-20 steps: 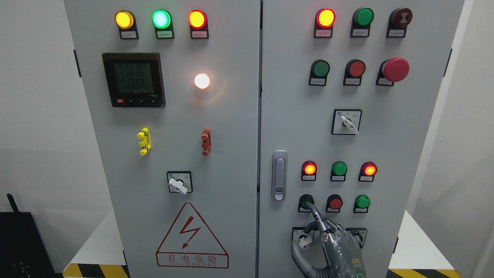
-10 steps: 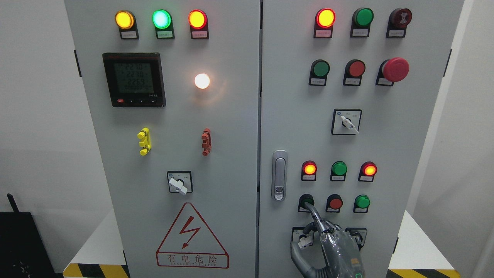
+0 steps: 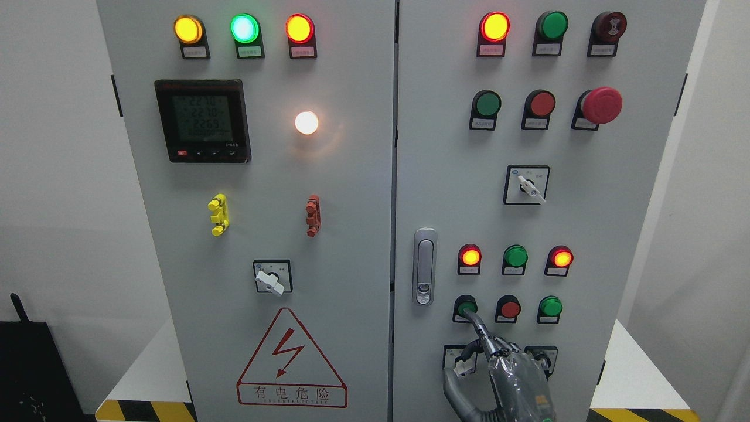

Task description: Press green start button

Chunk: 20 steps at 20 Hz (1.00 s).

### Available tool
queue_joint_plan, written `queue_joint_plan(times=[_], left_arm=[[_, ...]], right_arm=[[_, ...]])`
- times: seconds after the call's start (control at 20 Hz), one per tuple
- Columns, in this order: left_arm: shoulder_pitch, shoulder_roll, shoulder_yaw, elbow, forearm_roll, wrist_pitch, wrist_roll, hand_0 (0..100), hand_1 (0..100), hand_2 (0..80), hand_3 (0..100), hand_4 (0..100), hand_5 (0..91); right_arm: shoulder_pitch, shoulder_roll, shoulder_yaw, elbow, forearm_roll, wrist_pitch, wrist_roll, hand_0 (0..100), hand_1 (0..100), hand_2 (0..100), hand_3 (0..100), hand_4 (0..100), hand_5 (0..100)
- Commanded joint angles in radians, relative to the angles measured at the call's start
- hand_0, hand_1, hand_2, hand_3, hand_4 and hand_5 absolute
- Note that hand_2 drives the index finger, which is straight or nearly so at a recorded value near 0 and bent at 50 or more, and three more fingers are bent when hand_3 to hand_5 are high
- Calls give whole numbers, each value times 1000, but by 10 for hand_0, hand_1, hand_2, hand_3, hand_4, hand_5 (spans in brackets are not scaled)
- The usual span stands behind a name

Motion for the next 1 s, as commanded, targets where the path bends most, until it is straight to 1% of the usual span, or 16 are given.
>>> queue_joint_plan(times=[0.0,0.25,0.5,0.6,0.8,0.9,0.95], left_arm=[[0,0,0,0,0,0,0,120,556,0,0,0,0],[0,0,0,0,0,0,0,120,556,0,0,0,0],[0,0,0,0,0,0,0,120,556,0,0,0,0],[0,0,0,0,0,0,0,120,556,0,0,0,0],[2,0,0,0,0,0,0,120,556,0,0,0,0],[0,0,0,0,0,0,0,120,556,0,0,0,0],[0,0,0,0,0,0,0,120,556,0,0,0,0]], right_arm=[[43,0,16,-78,-71,-4,4,611,363,0,582,553,436],[96,0,32,-147,-190,5,33,641,367,0,578,538,418],[132,0,42,-196,-289,12,38,671,366,0,561,517,381],[157,0,49,-219,-338,32,38,691,363,0,539,499,351],[198,0,69,-252,-427,34,39,713,349,0,502,467,311],[211,0,72,-258,-465,35,39,724,336,0,452,416,260],[214,0,81,-261,-490,36,39,734,323,0,412,378,214]])
